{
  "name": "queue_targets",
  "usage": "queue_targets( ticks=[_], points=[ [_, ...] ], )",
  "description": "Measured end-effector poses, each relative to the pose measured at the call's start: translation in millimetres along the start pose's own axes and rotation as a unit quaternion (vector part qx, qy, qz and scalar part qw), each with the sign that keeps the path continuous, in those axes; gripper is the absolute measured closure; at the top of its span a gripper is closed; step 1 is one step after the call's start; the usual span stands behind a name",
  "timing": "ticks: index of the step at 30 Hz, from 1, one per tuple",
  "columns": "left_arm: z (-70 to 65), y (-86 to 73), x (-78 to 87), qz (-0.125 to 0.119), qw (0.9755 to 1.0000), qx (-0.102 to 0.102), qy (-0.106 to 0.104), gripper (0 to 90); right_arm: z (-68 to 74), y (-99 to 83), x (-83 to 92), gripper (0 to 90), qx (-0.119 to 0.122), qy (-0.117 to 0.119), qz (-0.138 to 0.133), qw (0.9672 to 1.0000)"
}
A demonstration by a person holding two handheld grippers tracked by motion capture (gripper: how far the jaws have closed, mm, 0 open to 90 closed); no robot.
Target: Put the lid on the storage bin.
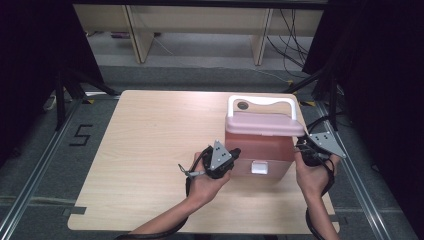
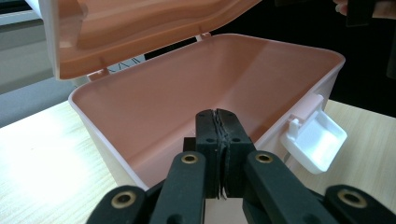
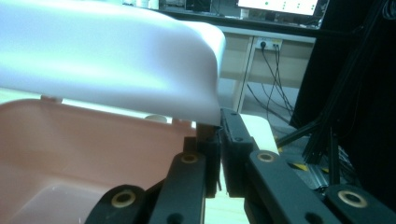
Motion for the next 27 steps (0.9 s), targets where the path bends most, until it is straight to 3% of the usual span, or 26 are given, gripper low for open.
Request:
queue_targets(
  ticks=[1,3,6,10,17,18,19,20,22,24,25,26,27],
  points=[
    [0.1,0.3,0.8,0.002,1.0000,-0.001,-0.001,87.2,-0.8,-0.6,0.0,87.9,0.005,0.000,-0.001,1.0000],
    [-1.7,2.7,2.6,-0.003,1.0000,0.002,-0.003,86.4,1.5,-3.2,0.8,87.7,-0.007,0.001,0.006,1.0000],
    [-2.5,3.7,7.0,0.008,0.9999,-0.001,-0.008,83.5,-0.4,-4.9,1.3,87.3,0.006,0.004,0.009,0.9999],
    [-3.5,10.2,15.2,0.008,0.9999,-0.006,-0.012,82.4,-0.8,-10.4,3.8,86.5,0.014,0.009,0.035,0.9993],
    [-7.2,18.3,20.7,0.001,0.9998,0.005,-0.021,83.0,0.4,-18.4,7.1,82.1,0.001,0.022,0.061,0.9979],
    [-7.5,19.2,21.2,0.000,0.9997,0.004,-0.022,83.4,-1.4,-19.4,7.1,81.3,0.010,0.023,0.060,0.9979],
    [-7.9,19.9,21.4,-0.001,0.9997,0.005,-0.023,83.8,0.1,-21.3,9.2,81.0,0.000,0.026,0.068,0.9973],
    [-8.2,20.9,20.9,-0.005,0.9997,0.005,-0.024,84.0,-2.3,-20.9,8.0,80.7,0.012,0.024,0.060,0.9978],
    [-8.5,21.3,21.2,-0.003,0.9997,0.007,-0.024,84.4,-1.9,-22.3,11.1,80.7,0.003,0.025,0.069,0.9973],
    [-8.4,22.3,21.5,-0.003,0.9997,0.006,-0.024,85.1,-2.7,-22.7,11.5,79.7,0.013,0.030,0.066,0.9973],
    [-8.3,22.9,21.8,-0.004,0.9997,0.006,-0.023,85.4,-1.0,-24.3,14.8,79.3,-0.003,0.030,0.079,0.9964],
    [-8.3,23.2,22.0,-0.004,0.9997,0.007,-0.024,86.1,-3.9,-24.6,14.6,79.3,0.013,0.031,0.074,0.9967],
    [-8.0,23.1,22.2,-0.004,0.9997,0.008,-0.024,86.6,-2.2,-26.0,18.1,79.7,0.000,0.036,0.084,0.9958]
  ],
)
Point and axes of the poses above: each handheld gripper's, and its own axes: x roughly backward along the jaws, y roughly out of its top, z roughly to its left, the point moved 10 cm from there along -x, roughly forward along the jaws, and after that the axes turned 11 degrees about -y, right-handed, at the moved point
